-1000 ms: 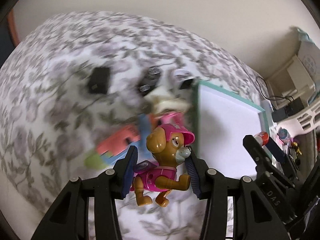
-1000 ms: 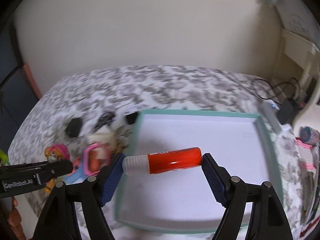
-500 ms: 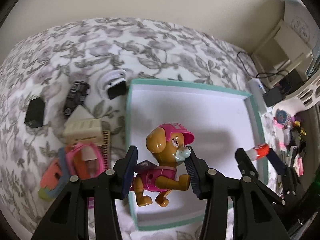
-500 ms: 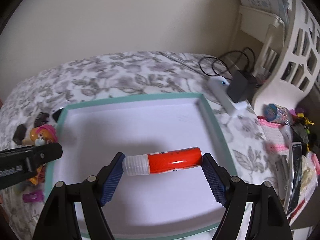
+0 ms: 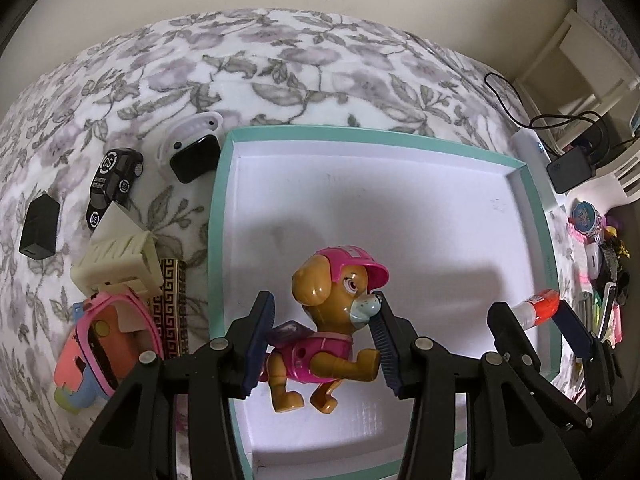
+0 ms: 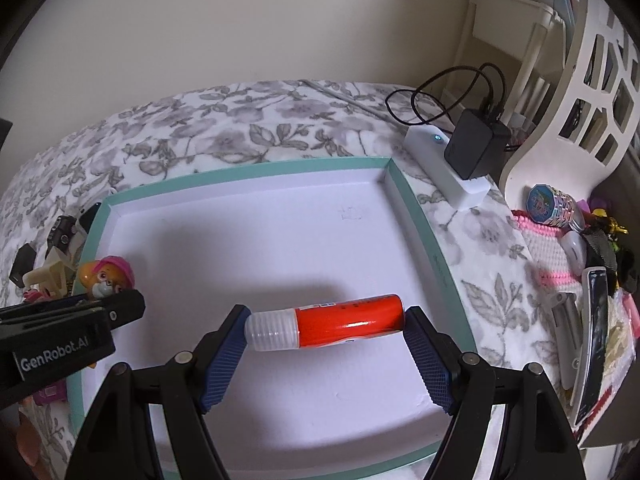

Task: Organize rigid objects
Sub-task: 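Carry both items into the tray and open both grippers to release them, then move the right gripper back to the pile and grasp the purple glue stick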

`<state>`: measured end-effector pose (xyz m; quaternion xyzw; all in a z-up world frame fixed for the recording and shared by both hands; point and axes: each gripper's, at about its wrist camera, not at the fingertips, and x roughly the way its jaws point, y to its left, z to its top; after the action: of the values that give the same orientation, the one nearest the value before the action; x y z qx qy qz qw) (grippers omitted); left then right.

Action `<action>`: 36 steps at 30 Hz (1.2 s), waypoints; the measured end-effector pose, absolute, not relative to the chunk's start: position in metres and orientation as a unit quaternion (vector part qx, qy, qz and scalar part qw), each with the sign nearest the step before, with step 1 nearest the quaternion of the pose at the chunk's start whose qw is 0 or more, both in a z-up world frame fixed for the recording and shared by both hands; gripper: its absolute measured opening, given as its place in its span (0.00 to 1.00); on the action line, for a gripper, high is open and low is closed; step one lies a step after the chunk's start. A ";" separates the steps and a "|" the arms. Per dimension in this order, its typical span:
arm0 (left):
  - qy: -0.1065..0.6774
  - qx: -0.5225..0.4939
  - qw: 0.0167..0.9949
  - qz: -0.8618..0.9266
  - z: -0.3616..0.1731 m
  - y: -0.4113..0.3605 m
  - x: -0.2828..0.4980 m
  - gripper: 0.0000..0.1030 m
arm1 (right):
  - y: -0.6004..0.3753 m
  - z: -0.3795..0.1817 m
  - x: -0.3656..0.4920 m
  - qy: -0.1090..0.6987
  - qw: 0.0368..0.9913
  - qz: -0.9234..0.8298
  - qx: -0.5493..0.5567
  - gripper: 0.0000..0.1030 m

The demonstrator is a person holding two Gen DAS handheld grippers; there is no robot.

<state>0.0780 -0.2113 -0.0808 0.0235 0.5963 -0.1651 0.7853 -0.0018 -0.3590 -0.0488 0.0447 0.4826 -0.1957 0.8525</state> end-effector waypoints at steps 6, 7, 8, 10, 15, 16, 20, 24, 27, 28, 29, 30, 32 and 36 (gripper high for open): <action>0.592 0.031 0.789 -0.162 -0.080 -0.212 0.077 0.48 | -0.362 -0.053 -0.002 0.490 0.849 -0.191 0.059 0.78; 0.591 0.032 0.790 -0.162 -0.079 -0.212 0.077 0.48 | -0.362 -0.054 -0.002 0.491 0.847 -0.191 0.061 0.78; 0.590 0.033 0.791 -0.162 -0.079 -0.212 0.077 0.48 | -0.363 -0.055 -0.002 0.492 0.847 -0.192 0.062 0.78; 0.588 0.035 0.792 -0.160 -0.077 -0.211 0.078 0.49 | -0.364 -0.055 -0.003 0.492 0.847 -0.191 0.064 0.78; 0.581 0.038 0.798 -0.153 -0.074 -0.205 0.078 0.64 | -0.363 -0.055 -0.003 0.491 0.847 -0.192 0.063 0.87; 0.580 0.038 0.800 -0.151 -0.073 -0.203 0.077 0.66 | -0.363 -0.055 -0.003 0.491 0.848 -0.191 0.062 0.90; 0.567 0.039 0.810 -0.143 -0.066 -0.198 0.078 0.77 | -0.360 -0.051 -0.004 0.481 0.854 -0.193 0.055 1.00; 0.549 0.041 0.823 -0.136 -0.057 -0.192 0.077 0.86 | -0.361 -0.049 -0.004 0.476 0.855 -0.199 0.056 1.00; 0.530 0.043 0.838 -0.125 -0.049 -0.184 0.077 0.92 | -0.360 -0.047 -0.007 0.471 0.856 -0.204 0.060 1.00; 0.523 0.044 0.843 -0.120 -0.046 -0.181 0.076 0.93 | -0.359 -0.045 -0.007 0.468 0.858 -0.204 0.059 1.00; 0.516 0.045 0.847 -0.115 -0.044 -0.178 0.076 0.94 | -0.359 -0.044 -0.008 0.466 0.859 -0.205 0.058 1.00; 0.507 0.045 0.854 -0.110 -0.040 -0.174 0.075 0.96 | -0.357 -0.043 -0.008 0.464 0.860 -0.205 0.057 1.00; 0.487 0.044 0.867 -0.101 -0.033 -0.166 0.072 0.97 | -0.353 -0.040 -0.009 0.461 0.863 -0.203 0.052 1.00; 0.447 0.026 0.889 -0.092 -0.017 -0.144 0.066 0.97 | -0.344 -0.035 -0.010 0.454 0.868 -0.195 0.051 1.00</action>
<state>0.0656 -0.1442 -0.0169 0.0261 0.4470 -0.0919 0.8894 -0.0105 -0.3445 -0.0348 0.0507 0.4539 -0.1950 0.8680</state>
